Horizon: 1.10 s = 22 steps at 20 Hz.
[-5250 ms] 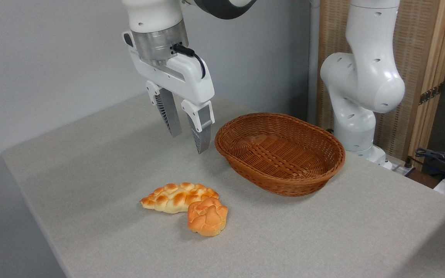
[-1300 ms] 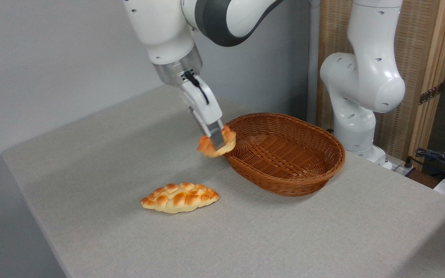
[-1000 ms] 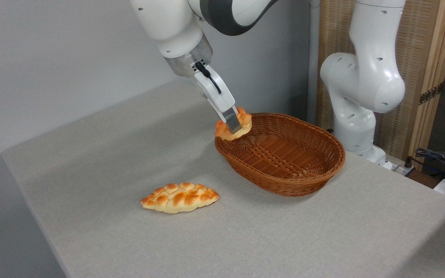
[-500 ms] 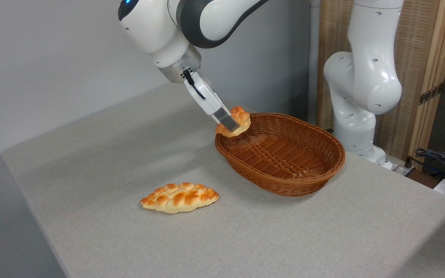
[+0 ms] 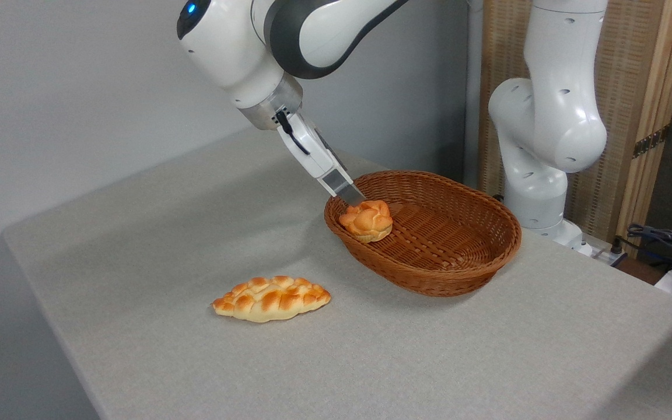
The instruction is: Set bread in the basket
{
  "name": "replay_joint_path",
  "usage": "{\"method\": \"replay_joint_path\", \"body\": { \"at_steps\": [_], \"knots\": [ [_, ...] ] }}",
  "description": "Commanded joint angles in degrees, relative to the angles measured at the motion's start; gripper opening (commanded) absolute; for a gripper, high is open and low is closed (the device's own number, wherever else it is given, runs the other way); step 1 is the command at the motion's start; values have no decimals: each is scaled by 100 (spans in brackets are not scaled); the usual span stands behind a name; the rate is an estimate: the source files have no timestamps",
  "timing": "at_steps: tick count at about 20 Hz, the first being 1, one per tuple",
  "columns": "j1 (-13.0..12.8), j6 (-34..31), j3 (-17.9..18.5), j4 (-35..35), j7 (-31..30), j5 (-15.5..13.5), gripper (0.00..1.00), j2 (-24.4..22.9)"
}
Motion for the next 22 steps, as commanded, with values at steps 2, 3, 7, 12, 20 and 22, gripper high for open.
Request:
{"method": "replay_joint_path", "body": {
  "at_steps": [2, 3, 7, 12, 20, 22],
  "knots": [
    [-16, 250, 88, 80, 92, 17, 100, -37],
    [-7, 513, 114, 98, 92, 17, 100, -55],
    [98, 1375, 210, 308, 22, 26, 100, -64],
    [133, 1983, 667, 607, -48, 429, 100, -55],
    [133, 2201, 1037, 1082, -1270, 861, 100, 156],
    [133, 2527, 1046, 1082, -1419, 747, 100, 165]
  ]
}}
